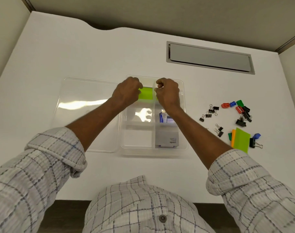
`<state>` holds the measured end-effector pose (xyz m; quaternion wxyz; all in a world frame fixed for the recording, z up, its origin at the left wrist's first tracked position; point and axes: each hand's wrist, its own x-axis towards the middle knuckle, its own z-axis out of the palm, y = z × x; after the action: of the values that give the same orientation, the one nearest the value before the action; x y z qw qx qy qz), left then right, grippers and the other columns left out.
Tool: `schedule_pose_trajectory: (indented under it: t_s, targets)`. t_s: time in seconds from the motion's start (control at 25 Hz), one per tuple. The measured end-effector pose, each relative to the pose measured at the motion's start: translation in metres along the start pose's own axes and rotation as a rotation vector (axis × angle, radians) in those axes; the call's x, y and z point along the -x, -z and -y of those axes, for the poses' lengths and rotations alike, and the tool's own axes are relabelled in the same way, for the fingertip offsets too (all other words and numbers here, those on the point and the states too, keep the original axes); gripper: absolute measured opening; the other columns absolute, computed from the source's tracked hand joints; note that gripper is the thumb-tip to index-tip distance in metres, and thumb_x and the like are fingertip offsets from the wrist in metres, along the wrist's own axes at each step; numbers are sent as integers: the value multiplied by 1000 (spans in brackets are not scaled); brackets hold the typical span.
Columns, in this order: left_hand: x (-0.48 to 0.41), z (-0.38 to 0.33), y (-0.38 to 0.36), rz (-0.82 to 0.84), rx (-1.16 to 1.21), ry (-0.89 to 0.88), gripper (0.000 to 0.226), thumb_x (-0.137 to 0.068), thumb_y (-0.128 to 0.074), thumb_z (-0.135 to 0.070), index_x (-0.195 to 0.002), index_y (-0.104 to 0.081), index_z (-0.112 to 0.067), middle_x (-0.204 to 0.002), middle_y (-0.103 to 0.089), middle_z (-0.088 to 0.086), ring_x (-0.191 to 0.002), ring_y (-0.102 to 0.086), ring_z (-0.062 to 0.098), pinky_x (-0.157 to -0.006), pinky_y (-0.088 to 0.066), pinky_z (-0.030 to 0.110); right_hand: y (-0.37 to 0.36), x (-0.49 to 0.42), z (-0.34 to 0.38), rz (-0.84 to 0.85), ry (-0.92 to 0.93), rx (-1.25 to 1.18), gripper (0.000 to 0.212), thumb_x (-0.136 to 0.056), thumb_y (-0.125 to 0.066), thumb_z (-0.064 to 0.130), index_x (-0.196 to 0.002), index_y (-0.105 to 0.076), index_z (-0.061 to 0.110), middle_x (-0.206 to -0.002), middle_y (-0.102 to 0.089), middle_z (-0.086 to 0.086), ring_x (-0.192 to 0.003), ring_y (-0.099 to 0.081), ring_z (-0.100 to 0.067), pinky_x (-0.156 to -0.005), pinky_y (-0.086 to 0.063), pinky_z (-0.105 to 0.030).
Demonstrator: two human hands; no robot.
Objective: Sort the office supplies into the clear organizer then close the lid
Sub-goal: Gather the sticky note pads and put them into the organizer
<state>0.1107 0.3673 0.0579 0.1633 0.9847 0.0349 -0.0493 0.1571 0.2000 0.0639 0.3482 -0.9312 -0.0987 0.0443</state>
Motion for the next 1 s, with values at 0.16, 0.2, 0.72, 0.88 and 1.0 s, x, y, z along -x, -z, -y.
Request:
schedule_pose_trajectory:
  t_s: [0.16, 0.2, 0.72, 0.88, 1.0]
  targets:
    - [-3, -9, -7, 160, -33, 41, 37, -101, -49, -39, -103, -72, -10, -107, -67, 13, -98, -65, 36, -74, -49, 39, 17, 14, -13, -17, 17, -65, 26, -93, -56, -1, -113, -71, 6, -110, -70, -6, -88, -69, -1, -81, -56, -16]
    - [-3, -11, -8, 189, -66, 60, 46, -102, -44, -45, -98, -71, -9, -103, -67, 15, -94, -65, 37, -72, -46, 37, 23, 20, -18, -35, 38, -63, 26, -94, -55, -1, -112, -71, 6, -112, -70, -3, -86, -66, 9, -77, -49, -4]
    - [10, -67, -2, -38, -35, -88, 59, -100, -31, -63, -108, -75, -24, -96, -74, 7, -88, -66, 32, -74, -46, 35, 148, 127, -184, -332, -283, 39, 19, -91, -68, 9, -109, -73, 10, -110, -72, -7, -100, -69, -21, -88, -52, -28]
    - [16, -119, -8, -29, 35, -217, 53, -96, -35, -66, -109, -73, -31, -105, -75, -2, -97, -67, 27, -74, -45, 32, 170, 161, -232, -326, -397, 48, 30, -85, -78, 19, -113, -70, 9, -117, -68, -10, -107, -64, -28, -90, -47, -29]
    - [22, -162, -21, 42, 134, -300, 48, -97, -47, -59, -127, -66, -27, -130, -67, -5, -122, -60, 19, -96, -47, 35, 169, 178, -252, -284, -384, 113, 36, -84, -79, 20, -116, -67, 9, -118, -65, -14, -109, -61, -32, -91, -49, -39]
